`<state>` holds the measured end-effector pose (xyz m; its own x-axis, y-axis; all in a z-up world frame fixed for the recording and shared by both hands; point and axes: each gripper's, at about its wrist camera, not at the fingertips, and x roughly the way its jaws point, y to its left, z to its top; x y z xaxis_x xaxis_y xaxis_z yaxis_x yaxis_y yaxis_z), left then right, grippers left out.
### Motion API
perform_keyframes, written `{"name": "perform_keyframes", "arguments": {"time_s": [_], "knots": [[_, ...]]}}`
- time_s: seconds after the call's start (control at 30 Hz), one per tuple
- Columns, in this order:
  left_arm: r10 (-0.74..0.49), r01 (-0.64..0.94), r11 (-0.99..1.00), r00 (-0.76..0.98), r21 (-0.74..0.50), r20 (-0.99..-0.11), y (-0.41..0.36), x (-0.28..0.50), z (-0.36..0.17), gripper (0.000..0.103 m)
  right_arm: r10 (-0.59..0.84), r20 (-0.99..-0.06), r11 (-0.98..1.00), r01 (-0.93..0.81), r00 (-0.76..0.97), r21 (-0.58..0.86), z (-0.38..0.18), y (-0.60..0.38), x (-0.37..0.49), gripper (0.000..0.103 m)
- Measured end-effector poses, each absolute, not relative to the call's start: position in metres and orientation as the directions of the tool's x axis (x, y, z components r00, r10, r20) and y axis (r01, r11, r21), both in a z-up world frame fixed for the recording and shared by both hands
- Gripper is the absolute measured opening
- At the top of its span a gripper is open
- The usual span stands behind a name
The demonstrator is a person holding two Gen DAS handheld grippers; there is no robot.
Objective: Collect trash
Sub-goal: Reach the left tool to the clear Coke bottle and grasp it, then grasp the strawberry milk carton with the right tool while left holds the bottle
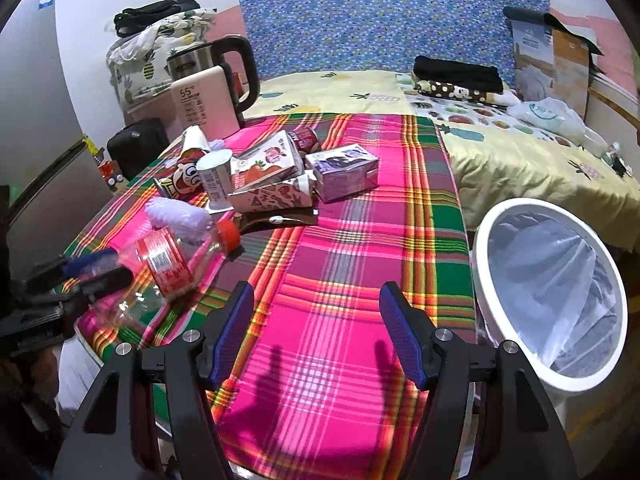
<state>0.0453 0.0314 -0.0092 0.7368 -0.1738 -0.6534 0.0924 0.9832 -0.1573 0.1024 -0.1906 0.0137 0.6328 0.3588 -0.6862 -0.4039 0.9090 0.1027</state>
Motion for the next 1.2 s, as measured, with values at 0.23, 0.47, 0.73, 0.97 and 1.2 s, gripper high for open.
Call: {"name": "perform_keyframes", "arguments": {"time_s": [0.23,0.47,0.73,0.97,1.2], "knots": [[-0.174,0.14,0.984,0.701,-0.106,-0.692,0.022,0.056,-0.009,0.074,0.355,-0.685,0.91,-0.402,0.636,0.099,0.014,-0.19,0.101,0.067],[-0.18,0.18,0.98,0.632,-0.083,-0.754,0.01,0.081,-0.014,0.073,0.347,-0.687,0.914,-0.393,0.638,0.096,0.014,-0.19,0.105,0.067],[-0.211,0.171,0.977,0.67,-0.129,-0.712,0.018,0.068,-0.008,0.064,0.366,-0.677,0.904,-0.418,0.639,0.095,0.019,-0.183,0.119,0.067],[-0.198,0.113,0.979,0.742,-0.173,-0.64,0.042,0.055,0.01,0.064,0.406,-0.671,0.881,-0.46,0.62,0.108,0.019,-0.167,0.142,0.067],[-0.181,0.065,0.976,0.773,-0.207,-0.608,0.065,0.055,0.014,0.064,0.444,-0.682,0.858,-0.494,0.581,0.138,0.018,-0.15,0.175,0.067]]}}
